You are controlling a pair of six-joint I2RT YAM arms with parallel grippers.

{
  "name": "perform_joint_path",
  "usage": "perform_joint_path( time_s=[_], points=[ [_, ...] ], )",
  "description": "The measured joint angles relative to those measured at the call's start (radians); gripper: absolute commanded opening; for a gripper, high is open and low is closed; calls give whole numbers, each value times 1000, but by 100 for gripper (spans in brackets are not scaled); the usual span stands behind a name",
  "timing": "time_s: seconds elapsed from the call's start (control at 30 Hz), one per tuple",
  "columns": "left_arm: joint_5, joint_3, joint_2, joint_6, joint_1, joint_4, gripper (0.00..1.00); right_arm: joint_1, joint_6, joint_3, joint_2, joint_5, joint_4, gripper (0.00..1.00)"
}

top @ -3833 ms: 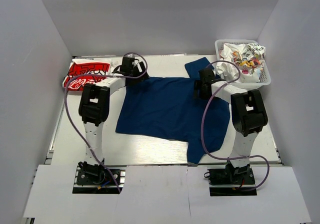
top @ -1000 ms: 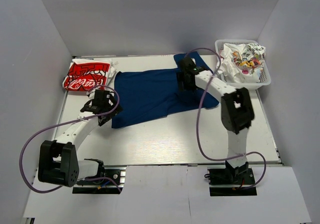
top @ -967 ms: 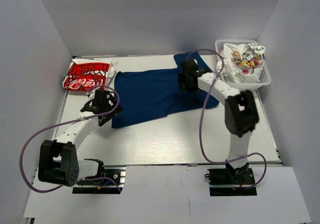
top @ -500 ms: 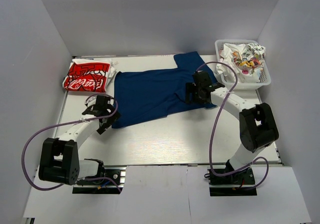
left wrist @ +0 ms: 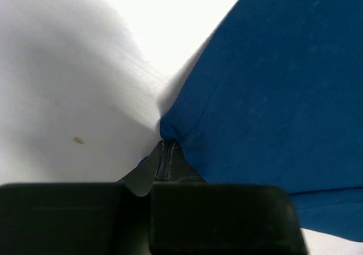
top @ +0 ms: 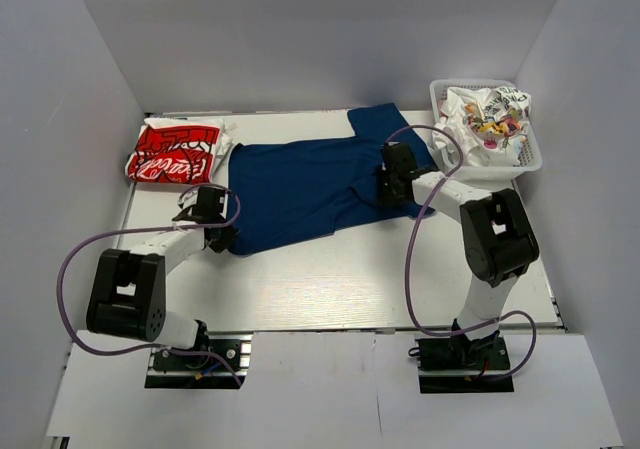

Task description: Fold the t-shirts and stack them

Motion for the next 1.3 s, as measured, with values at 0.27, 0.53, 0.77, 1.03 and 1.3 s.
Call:
perform_joint_path(
  time_s=[0.27,0.53,0.77,1.03,1.3],
  points=[
    [4,22,2,16,-5,-21,0,-7,-12,-16,-65,-26,38,0],
    [-11,21,-320,76,-9,41,0,-6,-60,-160,-511,72,73,0],
    [-16,126,-458,110,-13,54,0,-5,-135,-154,-817,223,79,0],
    [45,344,-618,177,-13,158,0,-5,-235,71,-986,238,34,0],
    [189,731,-656,277,-12,169,0,-5,-348,469,-1054,57,-45,0]
  ],
)
